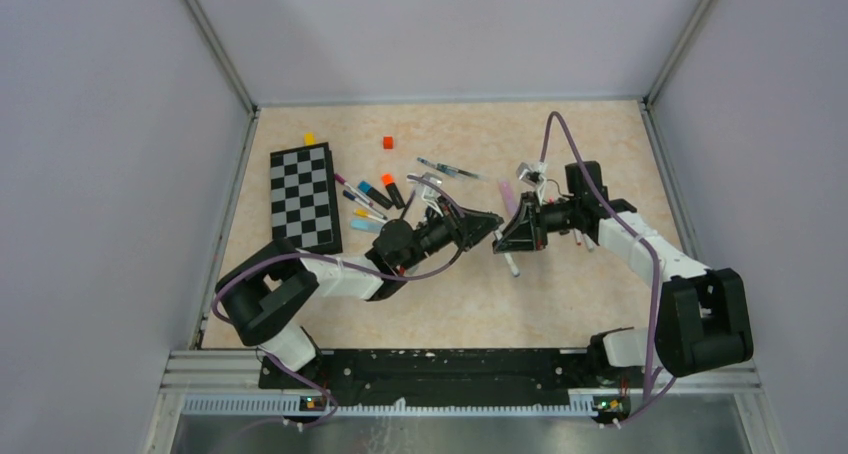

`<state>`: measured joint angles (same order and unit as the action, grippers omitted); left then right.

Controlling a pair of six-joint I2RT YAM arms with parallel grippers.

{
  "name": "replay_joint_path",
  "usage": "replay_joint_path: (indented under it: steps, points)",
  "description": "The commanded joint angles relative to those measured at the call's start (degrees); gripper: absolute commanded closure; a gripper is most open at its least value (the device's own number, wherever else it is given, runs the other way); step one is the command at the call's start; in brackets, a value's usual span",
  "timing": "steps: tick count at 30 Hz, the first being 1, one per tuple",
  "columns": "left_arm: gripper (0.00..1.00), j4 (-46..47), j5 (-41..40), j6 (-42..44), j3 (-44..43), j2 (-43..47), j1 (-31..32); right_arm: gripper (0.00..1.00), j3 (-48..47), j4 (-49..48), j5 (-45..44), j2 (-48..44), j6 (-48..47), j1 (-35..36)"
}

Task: Open the pen caps
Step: Open the pen cap from the pen.

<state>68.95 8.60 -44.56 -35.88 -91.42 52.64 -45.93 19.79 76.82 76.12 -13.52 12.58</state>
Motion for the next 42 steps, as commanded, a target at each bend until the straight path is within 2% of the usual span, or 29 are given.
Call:
replay_joint_path:
  steps: [1,4,9,15,19,25,28,31,34,37,42]
  points:
    - [1.0,5.34,0.46,0.05,0.24,0.74,1.23,1.0,-1.35,-4.86,-0.24,-1.41,2.17,-0.22]
    - [1.0,6.63,-1.67,0.96,0.75,1.88,1.23,1.0,-1.2,-4.62,0.29,-1.41,1.99,-0.23]
    - [1.0,5.96,-10.44,7.2,-0.26,6.55,0.35,1.0,-0.27,-4.82,1.47,-0.61,2.25,-0.07]
    - [1.0,2.6,-17.32,7.9,-3.96,12.54,-6.58,1.0,-0.53,-2.52,1.71,0.78,0.52,0.84]
    - [1.0,-1.37,-18.18,8.33,-7.32,15.62,-10.89,1.0,-0.81,-1.59,2.04,0.86,-0.18,0.87]
    - [1.0,-1.81,-19.11,8.84,-7.82,17.96,-12.23,1.0,-1.06,-0.71,1.44,1.28,-1.16,0.97]
    - [1.0,-3.59,-16.29,8.95,-7.23,19.46,-12.55,1.0,-3.09,4.62,-3.0,1.19,-6.81,0.89]
    - [1.0,-10.55,-10.86,9.22,-6.05,22.69,-12.68,1.0,-6.04,10.07,-12.87,-0.48,-13.58,-0.43]
    - [1.0,-21.6,-6.42,9.73,-3.97,27.08,-12.73,1.0,-5.12,6.98,-20.21,-3.68,-11.73,-6.66]
    - [1.0,-34.13,-4.92,9.99,-1.54,31.51,-12.72,1.0,-4.27,4.78,-23.03,-4.52,-8.47,-13.64]
    - [1.0,-44.79,-1.72,8.22,2.72,34.03,-12.69,1.0,-4.81,3.89,-33.94,-2.59,-7.85,-18.77]
